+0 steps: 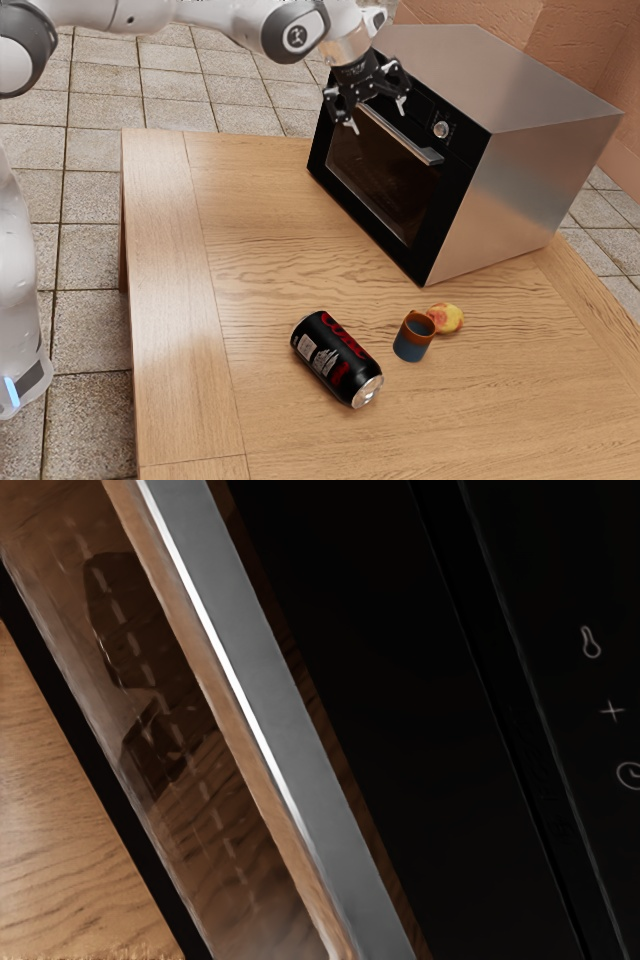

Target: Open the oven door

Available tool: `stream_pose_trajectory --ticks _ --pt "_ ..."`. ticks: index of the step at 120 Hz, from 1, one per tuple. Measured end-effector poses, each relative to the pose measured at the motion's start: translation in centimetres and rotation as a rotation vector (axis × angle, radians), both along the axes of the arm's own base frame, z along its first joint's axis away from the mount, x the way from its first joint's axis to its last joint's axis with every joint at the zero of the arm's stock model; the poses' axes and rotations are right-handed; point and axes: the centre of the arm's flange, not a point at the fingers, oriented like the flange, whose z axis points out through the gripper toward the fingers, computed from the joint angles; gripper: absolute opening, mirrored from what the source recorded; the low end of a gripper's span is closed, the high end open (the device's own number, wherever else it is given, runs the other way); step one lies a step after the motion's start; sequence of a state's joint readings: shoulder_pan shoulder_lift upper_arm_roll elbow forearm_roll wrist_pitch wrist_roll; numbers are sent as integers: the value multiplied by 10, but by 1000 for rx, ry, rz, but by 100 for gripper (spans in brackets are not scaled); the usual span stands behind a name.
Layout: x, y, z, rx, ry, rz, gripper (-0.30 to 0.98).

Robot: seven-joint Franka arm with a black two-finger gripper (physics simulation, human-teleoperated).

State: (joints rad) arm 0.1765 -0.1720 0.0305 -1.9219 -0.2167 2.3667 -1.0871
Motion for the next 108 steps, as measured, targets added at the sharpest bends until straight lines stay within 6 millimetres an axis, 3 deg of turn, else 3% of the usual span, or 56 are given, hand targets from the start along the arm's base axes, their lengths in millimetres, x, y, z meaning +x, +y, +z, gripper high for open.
stream_pose_trajectory --ticks 108 --pt "10 16 -32 -48 43 5 63"
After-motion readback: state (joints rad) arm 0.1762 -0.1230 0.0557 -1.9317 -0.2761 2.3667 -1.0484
